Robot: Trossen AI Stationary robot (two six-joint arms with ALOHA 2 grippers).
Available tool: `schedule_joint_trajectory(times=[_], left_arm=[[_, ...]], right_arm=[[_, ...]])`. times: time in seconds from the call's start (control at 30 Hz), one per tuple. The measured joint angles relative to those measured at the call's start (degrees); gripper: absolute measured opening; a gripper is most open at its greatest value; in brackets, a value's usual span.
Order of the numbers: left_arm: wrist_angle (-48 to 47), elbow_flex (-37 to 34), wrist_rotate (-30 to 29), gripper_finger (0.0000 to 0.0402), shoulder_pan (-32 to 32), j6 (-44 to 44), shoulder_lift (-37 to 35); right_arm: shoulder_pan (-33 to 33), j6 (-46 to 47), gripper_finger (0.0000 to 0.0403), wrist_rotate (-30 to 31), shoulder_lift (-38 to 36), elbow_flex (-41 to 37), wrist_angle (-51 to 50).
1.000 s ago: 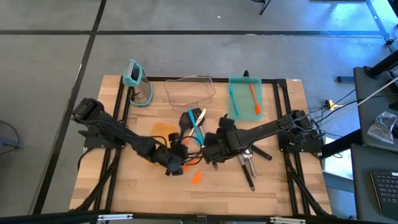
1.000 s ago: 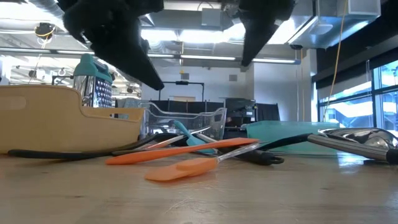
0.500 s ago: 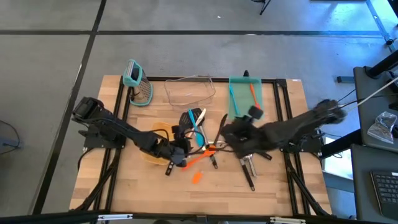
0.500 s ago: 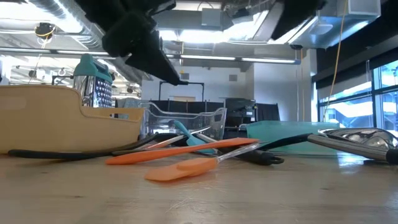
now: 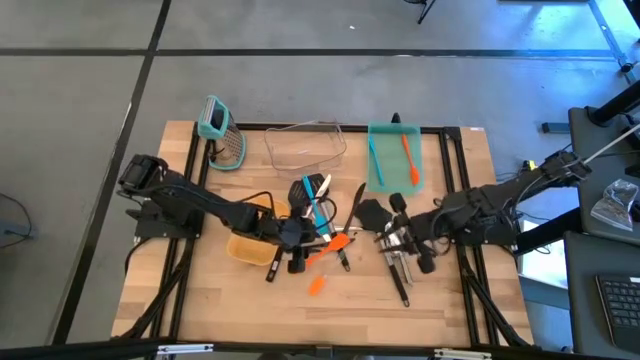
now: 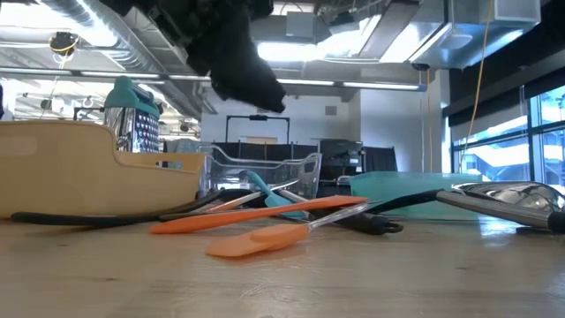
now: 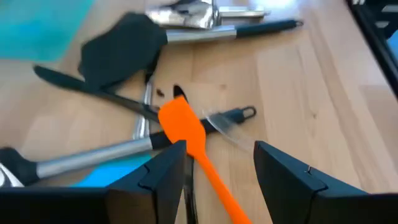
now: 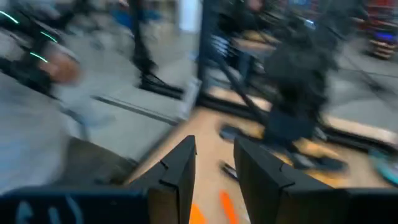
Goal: Pick & Place Kitchen Items
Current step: Put the orange spatula into the green bin
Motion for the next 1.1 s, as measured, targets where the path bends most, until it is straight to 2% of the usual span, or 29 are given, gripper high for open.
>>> schedule_joint_trajectory(times=[0.07,0.17,0.37,0.6,1.1], left_arm=[[-0.1,0.0,-0.3,0.0185,-0.4,-1.3,0.9],[0.1,0.0,-1.0,0.0185,-0.5,-3.6,3.3],[-1.0,0.4,-7.6,0.0185,-0.5,-5.7,9.0],[-3.5,3.4,-3.6,0.0184,-0.7,-6.6,12.6],[-3.1,4.8,-3.4,0.0184,-2.9,-9.8,17.0]], right_arm=[[-2.0,1.8,0.0112,-2.6,0.0,0.5,-1.1],[-4.7,6.6,0.0112,-0.8,0.1,0.5,-4.4],[-6.2,10.1,0.0112,0.7,0.2,0.5,-9.9],[-6.1,10.6,0.0112,0.7,0.2,0.5,-9.9],[-6.1,11.0,0.0112,0.3,0.2,0.6,-9.9]])
